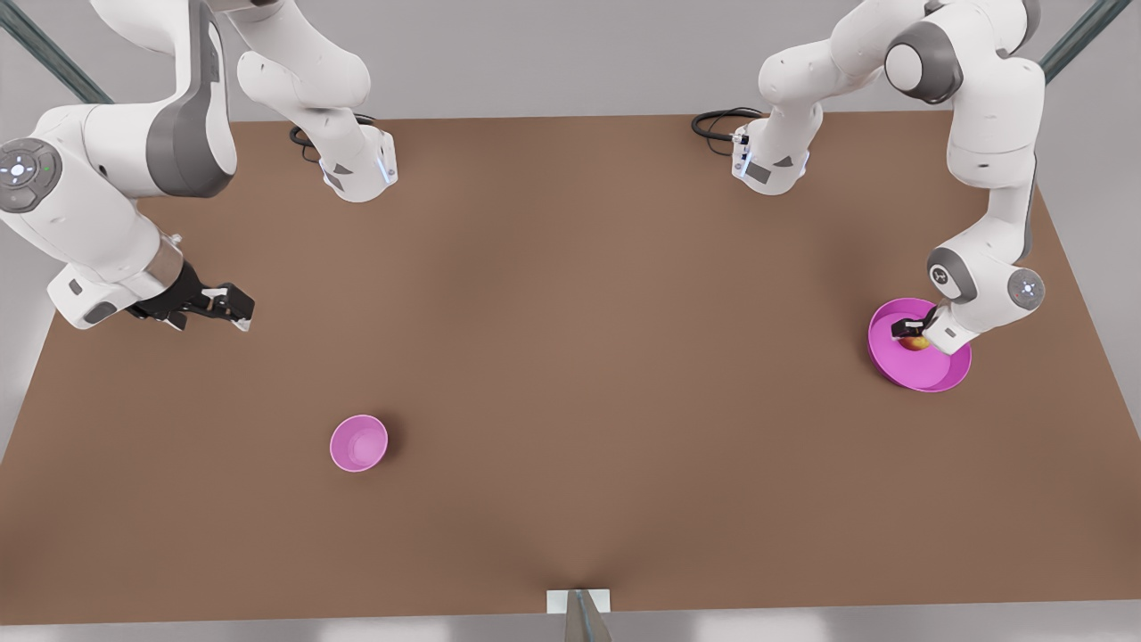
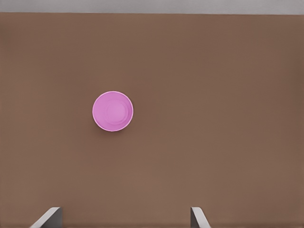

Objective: Use the left arm to pick up the apple from the plate, transfer it to the gripper of the right arm, and then use the right arm to place it into the bowl

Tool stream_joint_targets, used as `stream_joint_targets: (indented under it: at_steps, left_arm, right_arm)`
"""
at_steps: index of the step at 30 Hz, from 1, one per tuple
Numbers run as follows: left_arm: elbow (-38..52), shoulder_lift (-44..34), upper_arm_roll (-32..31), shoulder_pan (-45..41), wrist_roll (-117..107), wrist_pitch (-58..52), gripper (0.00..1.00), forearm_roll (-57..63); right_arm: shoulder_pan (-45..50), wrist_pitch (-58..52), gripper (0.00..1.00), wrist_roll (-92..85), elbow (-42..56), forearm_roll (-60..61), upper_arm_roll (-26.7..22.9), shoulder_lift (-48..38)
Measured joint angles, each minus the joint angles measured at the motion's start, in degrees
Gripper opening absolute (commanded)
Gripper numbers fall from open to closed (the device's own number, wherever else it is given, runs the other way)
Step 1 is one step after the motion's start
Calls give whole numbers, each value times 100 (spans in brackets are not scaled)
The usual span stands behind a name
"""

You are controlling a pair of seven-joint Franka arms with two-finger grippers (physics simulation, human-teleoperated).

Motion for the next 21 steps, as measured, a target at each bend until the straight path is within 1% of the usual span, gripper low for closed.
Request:
stream_joint_targets:
  at_steps: [2, 6, 8, 10, 11, 13, 16, 21]
  left_arm:
    - [5, 16, 0, 4, 17, 3, 77, 3]
    - [135, -96, -5, -22, 34, -7, 71, 24]
    - [505, -212, -17, -49, 43, -146, 70, 37]
    - [1233, -269, -175, -74, 57, -517, 70, 35]
    - [1524, -325, -385, -82, 61, -718, 70, 20]
    - [1831, -453, -867, -100, 65, -1049, 70, -249]
    - [1985, -525, -1646, -100, 20, -1429, 70, -759]
    - [2225, -423, -2968, -107, -59, -1821, 70, -2245]
  right_arm:
    - [8, 0, 100, -1, 0, 0, 0, 1]
    - [23, 0, 100, -4, 0, 0, 0, 1]
    - [25, -1, 100, -5, 0, 0, 0, 1]
    - [23, -1, 100, -6, 0, 0, 0, 1]
    - [21, -1, 100, -6, 0, 0, 0, 1]
    - [16, -1, 100, -7, 0, 0, 0, 1]
    - [12, -1, 100, -8, 0, 0, 0, 1]
    - [14, 1, 100, 3, 7, 8, 67, 103]
